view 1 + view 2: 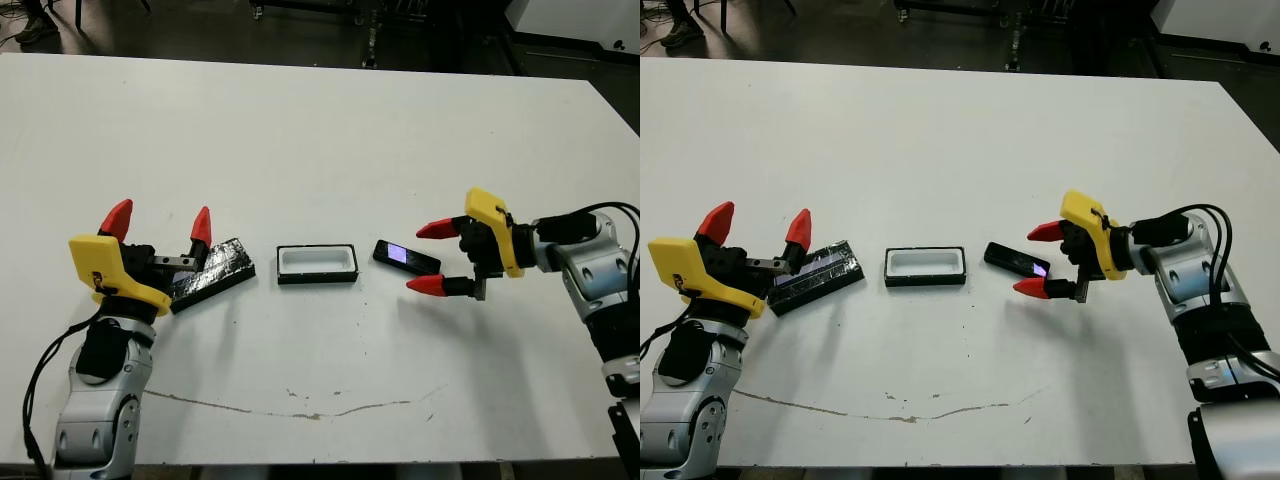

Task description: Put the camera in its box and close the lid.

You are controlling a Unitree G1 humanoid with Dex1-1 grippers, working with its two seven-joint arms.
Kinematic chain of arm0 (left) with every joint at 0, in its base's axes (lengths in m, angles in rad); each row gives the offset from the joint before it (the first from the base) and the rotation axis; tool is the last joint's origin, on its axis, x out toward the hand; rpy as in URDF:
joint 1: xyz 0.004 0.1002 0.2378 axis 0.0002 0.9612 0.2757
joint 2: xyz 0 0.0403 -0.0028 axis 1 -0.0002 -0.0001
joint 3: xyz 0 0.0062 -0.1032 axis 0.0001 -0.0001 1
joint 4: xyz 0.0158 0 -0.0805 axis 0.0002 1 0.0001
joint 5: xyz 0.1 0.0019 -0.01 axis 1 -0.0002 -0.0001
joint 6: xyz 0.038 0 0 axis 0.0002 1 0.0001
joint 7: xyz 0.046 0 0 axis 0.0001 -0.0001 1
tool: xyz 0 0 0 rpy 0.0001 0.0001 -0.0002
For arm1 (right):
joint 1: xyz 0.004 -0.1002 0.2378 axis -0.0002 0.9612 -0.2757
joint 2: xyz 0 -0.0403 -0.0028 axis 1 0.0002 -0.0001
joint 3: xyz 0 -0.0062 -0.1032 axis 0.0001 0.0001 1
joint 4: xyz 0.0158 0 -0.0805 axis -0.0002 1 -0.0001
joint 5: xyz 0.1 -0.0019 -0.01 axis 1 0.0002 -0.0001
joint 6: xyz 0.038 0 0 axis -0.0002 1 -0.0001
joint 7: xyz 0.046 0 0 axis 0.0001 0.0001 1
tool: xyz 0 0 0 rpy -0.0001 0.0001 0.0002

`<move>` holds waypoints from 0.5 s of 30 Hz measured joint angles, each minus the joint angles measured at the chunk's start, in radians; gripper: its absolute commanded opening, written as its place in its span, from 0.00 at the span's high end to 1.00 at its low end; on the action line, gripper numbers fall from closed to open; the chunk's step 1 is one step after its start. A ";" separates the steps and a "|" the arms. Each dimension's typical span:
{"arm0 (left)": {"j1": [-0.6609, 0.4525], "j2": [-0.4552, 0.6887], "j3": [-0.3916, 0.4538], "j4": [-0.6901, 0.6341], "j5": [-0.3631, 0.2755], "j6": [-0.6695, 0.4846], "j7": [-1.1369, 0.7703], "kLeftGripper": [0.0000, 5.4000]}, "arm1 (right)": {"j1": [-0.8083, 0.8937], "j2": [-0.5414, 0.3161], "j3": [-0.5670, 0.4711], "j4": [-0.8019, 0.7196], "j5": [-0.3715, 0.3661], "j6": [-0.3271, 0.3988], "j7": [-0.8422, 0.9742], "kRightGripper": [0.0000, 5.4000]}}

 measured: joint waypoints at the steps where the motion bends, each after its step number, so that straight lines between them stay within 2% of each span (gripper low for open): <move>1: 0.000 0.000 0.000 0.000 0.000 0.000 0.001 0.00 | 0.001 0.000 0.000 -0.007 0.000 0.000 -0.003 0.00; 15: 0.006 0.000 0.000 0.000 0.001 0.000 0.001 0.00 | 0.038 0.014 -0.008 -0.034 0.001 -0.011 -0.054 0.00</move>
